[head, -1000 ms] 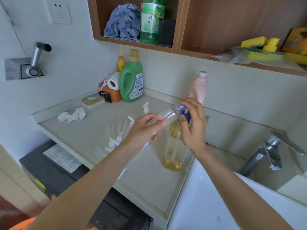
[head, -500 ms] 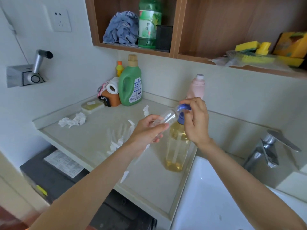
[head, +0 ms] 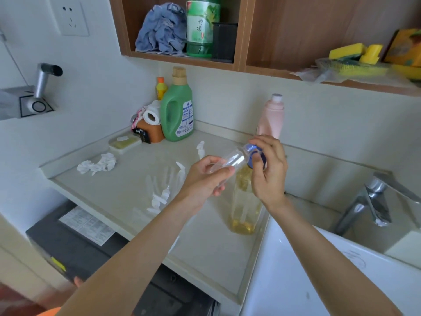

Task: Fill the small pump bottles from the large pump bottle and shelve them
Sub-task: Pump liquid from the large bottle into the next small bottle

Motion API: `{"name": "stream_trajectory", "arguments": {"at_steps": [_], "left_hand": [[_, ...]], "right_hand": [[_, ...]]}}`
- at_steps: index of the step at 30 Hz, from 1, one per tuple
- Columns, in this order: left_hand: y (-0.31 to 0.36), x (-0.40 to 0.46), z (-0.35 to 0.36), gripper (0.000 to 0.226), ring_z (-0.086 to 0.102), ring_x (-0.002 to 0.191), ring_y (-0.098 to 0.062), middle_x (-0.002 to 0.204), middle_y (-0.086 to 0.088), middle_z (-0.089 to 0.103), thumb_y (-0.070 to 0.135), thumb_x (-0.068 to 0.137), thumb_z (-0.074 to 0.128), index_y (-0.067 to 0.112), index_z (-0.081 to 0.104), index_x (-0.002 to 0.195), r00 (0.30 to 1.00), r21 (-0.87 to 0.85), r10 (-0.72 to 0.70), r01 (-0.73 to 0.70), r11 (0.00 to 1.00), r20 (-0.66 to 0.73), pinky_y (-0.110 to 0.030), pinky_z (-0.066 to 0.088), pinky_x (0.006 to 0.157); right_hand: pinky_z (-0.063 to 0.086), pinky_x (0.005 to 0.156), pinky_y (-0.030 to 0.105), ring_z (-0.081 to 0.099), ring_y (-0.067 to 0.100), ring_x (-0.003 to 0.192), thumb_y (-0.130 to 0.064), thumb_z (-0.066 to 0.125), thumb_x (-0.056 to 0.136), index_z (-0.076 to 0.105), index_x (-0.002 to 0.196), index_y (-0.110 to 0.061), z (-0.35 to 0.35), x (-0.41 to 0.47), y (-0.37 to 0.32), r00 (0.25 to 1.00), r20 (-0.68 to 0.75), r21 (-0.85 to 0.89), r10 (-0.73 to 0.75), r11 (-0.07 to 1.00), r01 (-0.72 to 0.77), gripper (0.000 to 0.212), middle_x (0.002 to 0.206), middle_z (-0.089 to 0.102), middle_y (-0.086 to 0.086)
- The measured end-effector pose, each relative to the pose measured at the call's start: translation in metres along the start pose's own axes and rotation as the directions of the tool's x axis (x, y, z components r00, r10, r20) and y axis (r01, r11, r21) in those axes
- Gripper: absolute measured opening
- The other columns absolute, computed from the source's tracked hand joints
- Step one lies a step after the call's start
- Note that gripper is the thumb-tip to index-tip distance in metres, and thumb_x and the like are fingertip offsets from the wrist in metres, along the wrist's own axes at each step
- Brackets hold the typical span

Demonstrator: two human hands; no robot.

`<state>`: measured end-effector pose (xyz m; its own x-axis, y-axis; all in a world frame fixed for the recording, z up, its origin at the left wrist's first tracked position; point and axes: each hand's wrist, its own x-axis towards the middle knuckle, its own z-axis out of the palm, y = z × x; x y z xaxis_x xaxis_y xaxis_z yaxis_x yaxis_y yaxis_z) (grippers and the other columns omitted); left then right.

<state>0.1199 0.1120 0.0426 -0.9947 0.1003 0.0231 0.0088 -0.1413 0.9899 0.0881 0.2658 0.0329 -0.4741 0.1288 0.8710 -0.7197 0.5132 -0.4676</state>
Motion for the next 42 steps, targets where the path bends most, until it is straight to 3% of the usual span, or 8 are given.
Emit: {"name": "stream_trajectory", "arguments": {"at_steps": [4, 9, 13, 21, 25, 28, 34, 42], "left_hand": [[-0.003, 0.001, -0.001, 0.039, 0.044, 0.047, -0.013, 0.075, -0.004, 0.059, 0.026, 0.065, 0.073, 0.010, 0.060, 0.098, 1.000, -0.011, -0.027, 0.027, 1.000, -0.015, -0.019, 0.032, 0.041], [-0.002, 0.002, -0.006, 0.026, 0.048, 0.049, -0.013, 0.079, 0.000, 0.064, 0.018, 0.077, 0.077, 0.014, 0.062, 0.098, 0.999, 0.028, -0.033, 0.034, 0.999, -0.026, -0.021, 0.037, 0.046], [0.004, -0.003, -0.003, 0.030, 0.055, 0.054, -0.010, 0.087, 0.001, 0.064, 0.019, 0.080, 0.076, 0.015, 0.062, 0.106, 1.000, 0.065, -0.005, 0.007, 0.998, -0.022, -0.023, 0.045, 0.055], [0.013, -0.012, 0.008, 0.030, 0.050, 0.061, -0.014, 0.082, 0.002, 0.061, 0.007, 0.081, 0.074, 0.010, 0.060, 0.108, 0.996, 0.043, 0.082, -0.080, 0.996, -0.030, -0.019, 0.044, 0.052], [0.004, -0.010, 0.008, 0.039, 0.058, 0.073, -0.006, 0.092, 0.004, 0.060, 0.011, 0.075, 0.079, 0.015, 0.061, 0.109, 0.954, 0.289, 0.283, -0.244, 0.926, -0.102, -0.014, 0.047, 0.066], [0.001, -0.009, 0.007, 0.040, 0.057, 0.074, -0.003, 0.092, 0.008, 0.061, 0.015, 0.071, 0.082, 0.022, 0.062, 0.105, 0.930, 0.370, 0.352, -0.291, 0.882, -0.107, -0.014, 0.048, 0.069], [-0.007, -0.008, 0.003, 0.039, 0.063, 0.090, -0.013, 0.098, -0.001, 0.065, 0.015, 0.070, 0.084, 0.025, 0.061, 0.101, 0.942, 0.377, 0.318, -0.257, 0.890, -0.110, -0.026, 0.052, 0.079], [0.003, -0.010, 0.004, 0.043, 0.060, 0.076, -0.008, 0.096, 0.001, 0.063, 0.009, 0.076, 0.078, 0.018, 0.058, 0.112, 0.967, 0.232, 0.243, -0.220, 0.947, -0.072, -0.024, 0.050, 0.071]], "right_hand": [[0.040, 0.087, 0.028, 0.058, 0.019, 0.094, -0.006, 0.040, 0.079, 0.073, 0.090, -0.006, 0.002, -0.002, 0.005, 0.999, -0.030, -0.140, -0.042, 0.990, 0.037, 0.035, 0.095, 0.069, 0.008], [0.040, 0.087, 0.025, 0.058, 0.020, 0.092, -0.006, 0.040, 0.082, 0.073, 0.091, -0.006, 0.003, -0.004, 0.004, 0.999, -0.030, -0.162, -0.044, 0.986, 0.039, 0.034, 0.095, 0.069, 0.006], [0.035, 0.093, 0.014, 0.055, 0.017, 0.100, -0.008, 0.040, 0.085, 0.072, 0.101, -0.004, -0.009, 0.005, -0.001, 0.998, 0.066, -0.109, -0.020, 0.994, 0.027, 0.035, 0.104, 0.065, 0.003], [0.043, 0.095, 0.020, 0.058, 0.014, 0.105, -0.026, 0.036, 0.095, 0.068, 0.113, -0.004, -0.025, 0.029, -0.002, 0.961, 0.275, -0.068, -0.005, 0.997, 0.025, 0.043, 0.110, 0.060, -0.003], [0.035, 0.099, 0.011, 0.053, 0.019, 0.118, -0.025, 0.039, 0.097, 0.063, 0.119, 0.000, -0.022, 0.015, 0.003, 0.961, 0.277, -0.060, -0.005, 0.998, 0.022, 0.041, 0.121, 0.060, 0.007], [0.036, 0.104, 0.019, 0.052, 0.016, 0.118, -0.014, 0.041, 0.095, 0.065, 0.113, 0.002, -0.014, 0.004, 0.007, 0.987, 0.151, -0.049, -0.047, 0.997, 0.055, 0.034, 0.119, 0.062, 0.010], [0.042, 0.097, 0.023, 0.058, 0.017, 0.105, -0.006, 0.039, 0.084, 0.071, 0.099, 0.001, -0.004, -0.006, 0.014, 0.997, 0.052, -0.058, -0.062, 0.996, 0.065, 0.036, 0.104, 0.069, 0.009], [0.034, 0.091, 0.010, 0.052, 0.008, 0.097, -0.018, 0.039, 0.094, 0.069, 0.102, -0.002, -0.020, 0.021, 0.004, 0.974, 0.202, -0.112, -0.105, 0.985, 0.130, 0.034, 0.102, 0.066, 0.003]]}}
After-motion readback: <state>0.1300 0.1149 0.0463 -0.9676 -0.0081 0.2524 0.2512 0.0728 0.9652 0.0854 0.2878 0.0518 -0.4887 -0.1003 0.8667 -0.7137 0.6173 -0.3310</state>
